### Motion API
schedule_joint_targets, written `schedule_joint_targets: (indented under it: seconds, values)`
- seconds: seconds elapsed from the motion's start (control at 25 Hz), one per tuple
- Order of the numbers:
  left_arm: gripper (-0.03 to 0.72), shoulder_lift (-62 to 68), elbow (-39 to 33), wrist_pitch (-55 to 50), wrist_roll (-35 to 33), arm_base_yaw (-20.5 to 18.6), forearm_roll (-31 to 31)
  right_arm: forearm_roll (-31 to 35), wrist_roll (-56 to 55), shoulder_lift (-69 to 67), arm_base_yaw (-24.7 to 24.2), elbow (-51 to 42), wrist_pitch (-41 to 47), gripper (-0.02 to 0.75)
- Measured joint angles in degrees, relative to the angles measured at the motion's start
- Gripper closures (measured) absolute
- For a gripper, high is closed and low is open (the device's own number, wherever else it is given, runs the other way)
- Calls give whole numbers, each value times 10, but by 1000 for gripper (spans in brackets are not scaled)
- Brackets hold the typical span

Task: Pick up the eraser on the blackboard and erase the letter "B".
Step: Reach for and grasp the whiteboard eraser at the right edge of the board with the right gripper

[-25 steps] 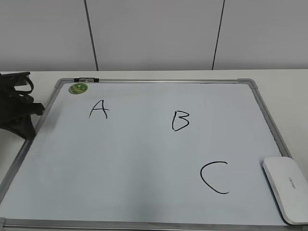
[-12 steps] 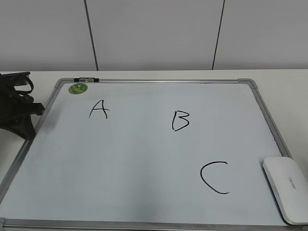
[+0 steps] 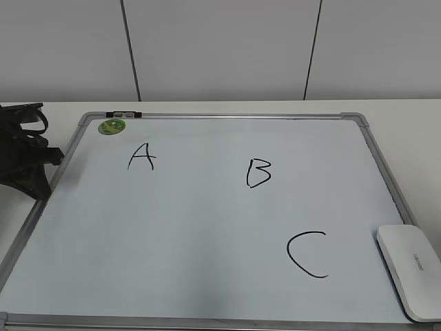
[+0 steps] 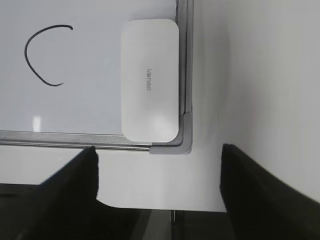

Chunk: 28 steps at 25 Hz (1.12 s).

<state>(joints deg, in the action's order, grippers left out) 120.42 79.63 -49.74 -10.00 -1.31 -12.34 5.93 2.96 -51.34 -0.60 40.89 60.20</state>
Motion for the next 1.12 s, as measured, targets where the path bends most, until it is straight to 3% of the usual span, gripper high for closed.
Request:
schedule_joint_targets:
  seconds: [0.2,0.6,1.12]
  values:
    - [678,0,0,-1,0,0,-1,5,2,-39,4,0,-8,152]
    - [678,0,0,-1,0,0,-1,4,-20,-145,78,1,-69,151]
    - [678,0,1,-1,0,0,-1,-25,-35,-311,81,3,-161,151]
